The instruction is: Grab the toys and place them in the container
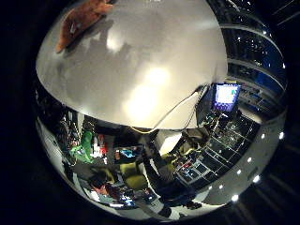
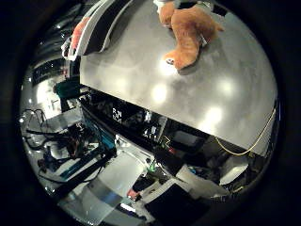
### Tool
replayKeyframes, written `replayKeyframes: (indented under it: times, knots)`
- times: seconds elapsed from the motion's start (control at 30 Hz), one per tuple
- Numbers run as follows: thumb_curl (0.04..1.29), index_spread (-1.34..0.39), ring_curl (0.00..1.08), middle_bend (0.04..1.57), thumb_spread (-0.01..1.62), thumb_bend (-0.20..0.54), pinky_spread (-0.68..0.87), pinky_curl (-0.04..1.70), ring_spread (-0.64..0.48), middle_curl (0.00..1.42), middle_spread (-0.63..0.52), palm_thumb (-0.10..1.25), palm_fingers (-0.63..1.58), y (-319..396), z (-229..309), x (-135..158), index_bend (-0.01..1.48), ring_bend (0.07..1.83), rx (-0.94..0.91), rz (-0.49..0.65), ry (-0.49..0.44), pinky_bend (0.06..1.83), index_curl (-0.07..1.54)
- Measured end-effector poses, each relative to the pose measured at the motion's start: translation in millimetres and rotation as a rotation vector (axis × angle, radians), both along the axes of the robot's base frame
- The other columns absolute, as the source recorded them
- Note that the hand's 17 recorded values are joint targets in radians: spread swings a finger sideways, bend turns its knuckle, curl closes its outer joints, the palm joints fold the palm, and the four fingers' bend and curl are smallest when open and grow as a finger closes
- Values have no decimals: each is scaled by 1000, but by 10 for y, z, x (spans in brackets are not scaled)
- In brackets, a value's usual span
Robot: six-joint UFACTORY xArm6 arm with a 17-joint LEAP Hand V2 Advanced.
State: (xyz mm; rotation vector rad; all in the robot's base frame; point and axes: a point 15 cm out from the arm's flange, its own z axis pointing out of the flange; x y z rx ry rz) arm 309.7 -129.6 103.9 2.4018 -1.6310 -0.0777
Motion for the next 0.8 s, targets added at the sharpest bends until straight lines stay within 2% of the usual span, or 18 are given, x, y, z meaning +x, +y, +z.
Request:
replayKeyframes:
  times: [0.33,0.57,0.67,0.8]
  knots:
    - [323,-340,261,217,913,-28,417,277,173,338,76,665,13,132,160,363,146,337,-10,36,-68,562,232]
    - [318,-285,263,252,880,-35,429,281,174,344,66,622,64,128,334,523,140,350,-15,21,-113,571,230]
    - [304,-234,272,262,886,-54,441,282,175,344,73,538,117,136,372,589,138,389,-13,-33,-131,583,229]
    - [293,-180,272,270,888,-39,465,282,197,343,100,455,139,155,315,623,149,409,-20,-195,-144,595,238]
